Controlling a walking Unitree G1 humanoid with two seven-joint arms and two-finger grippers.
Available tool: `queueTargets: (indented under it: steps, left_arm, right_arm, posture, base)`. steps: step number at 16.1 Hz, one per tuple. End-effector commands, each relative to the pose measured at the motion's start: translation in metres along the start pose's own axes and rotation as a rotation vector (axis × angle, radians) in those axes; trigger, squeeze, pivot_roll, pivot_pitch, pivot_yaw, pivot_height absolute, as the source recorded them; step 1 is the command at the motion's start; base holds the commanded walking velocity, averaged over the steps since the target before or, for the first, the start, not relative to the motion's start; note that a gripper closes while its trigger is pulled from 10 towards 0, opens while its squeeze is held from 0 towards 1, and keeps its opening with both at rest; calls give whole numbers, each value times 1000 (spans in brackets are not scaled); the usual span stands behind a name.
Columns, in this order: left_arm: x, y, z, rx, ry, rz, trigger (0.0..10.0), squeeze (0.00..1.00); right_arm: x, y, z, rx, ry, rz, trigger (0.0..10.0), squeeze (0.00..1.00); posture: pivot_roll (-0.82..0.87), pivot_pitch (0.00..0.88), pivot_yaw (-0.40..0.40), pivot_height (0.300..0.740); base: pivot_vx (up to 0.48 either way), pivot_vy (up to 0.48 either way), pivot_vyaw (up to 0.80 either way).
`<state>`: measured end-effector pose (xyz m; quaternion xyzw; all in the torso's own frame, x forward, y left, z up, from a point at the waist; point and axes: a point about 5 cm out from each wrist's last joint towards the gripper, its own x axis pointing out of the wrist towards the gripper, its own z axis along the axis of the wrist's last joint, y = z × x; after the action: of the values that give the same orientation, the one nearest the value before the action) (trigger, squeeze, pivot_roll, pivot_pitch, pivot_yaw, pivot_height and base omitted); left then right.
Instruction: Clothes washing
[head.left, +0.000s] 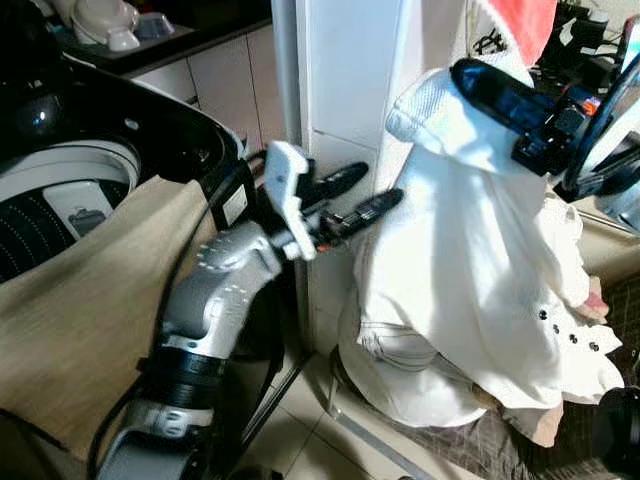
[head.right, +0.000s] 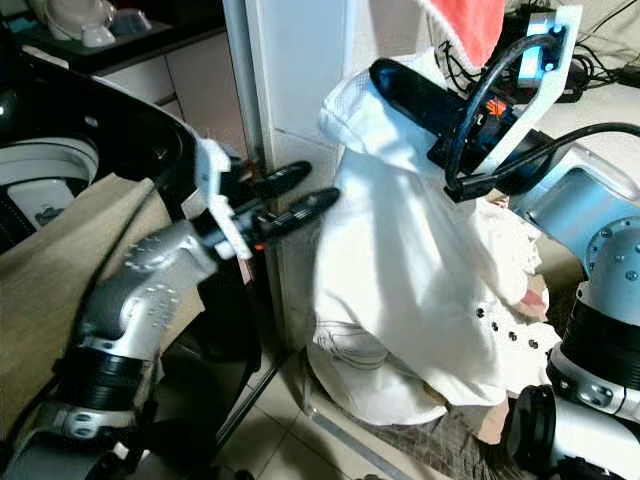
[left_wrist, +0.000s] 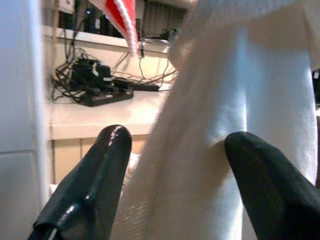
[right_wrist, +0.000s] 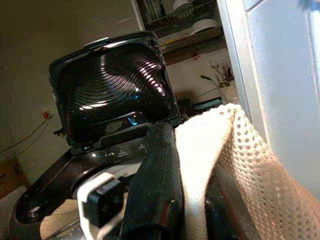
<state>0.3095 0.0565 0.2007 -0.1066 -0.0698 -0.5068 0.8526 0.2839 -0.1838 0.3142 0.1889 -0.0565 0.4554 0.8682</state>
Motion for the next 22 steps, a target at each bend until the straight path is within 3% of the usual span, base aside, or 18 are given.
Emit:
queueTargets:
  steps: [1, 2, 3, 4, 5, 6, 7, 13, 22]
  left_arm:
    - [11, -9, -6, 14, 25, -32, 10000, 1000]
    - [17, -17, -8, -19, 10, -65, 10000, 882]
    - [20, -25, -7, -61, -16, -115, 10000, 302]
    - [21, -31, -8, -75, -14, -157, 10000, 71]
    - [20, -34, -11, -67, 3, -173, 4627, 0]
    - [20, -34, -12, -65, 7, -173, 4627, 0]
    - [19, -32, -12, -75, 6, -164, 0, 0]
    - [10, -22, -14, -51, 47, -129, 0, 0]
    - [8, -20, -14, -55, 56, -124, 0, 0]
  right_arm:
    - [2, 6, 1, -19, 6, 21, 0, 0]
    - [2, 6, 1, -20, 5, 22, 0, 0]
    - [2, 7, 2, -25, 5, 18, 0, 0]
    - [1, 7, 2, -27, 3, 14, 0, 0]
    - [0, 6, 2, -28, 3, 11, 0, 0]
    - [0, 6, 2, -28, 2, 10, 0, 0]
    - [0, 6, 2, -28, 3, 9, 0, 0]
    - [1, 5, 0, -22, 0, 4, 0, 0]
    - [1, 4, 1, -26, -2, -2, 0, 0]
  posture:
    - [-172, 0, 47, 740]
    - [-176, 0, 51, 740]
    - [-176, 0, 51, 740]
    - [-181, 0, 57, 740]
    - [-181, 0, 57, 740]
    - [-181, 0, 57, 740]
    - [-181, 0, 57, 740]
    - [-170, 0, 53, 740]
    - [-166, 0, 51, 740]
  base:
    - [0, 0, 0]
    - [0, 0, 0]
    - [0, 0, 0]
    - [0, 0, 0]
    - [0, 0, 0]
    - [0, 0, 0]
    - [0, 0, 0]
    - [0, 0, 0]
    - [0, 0, 0]
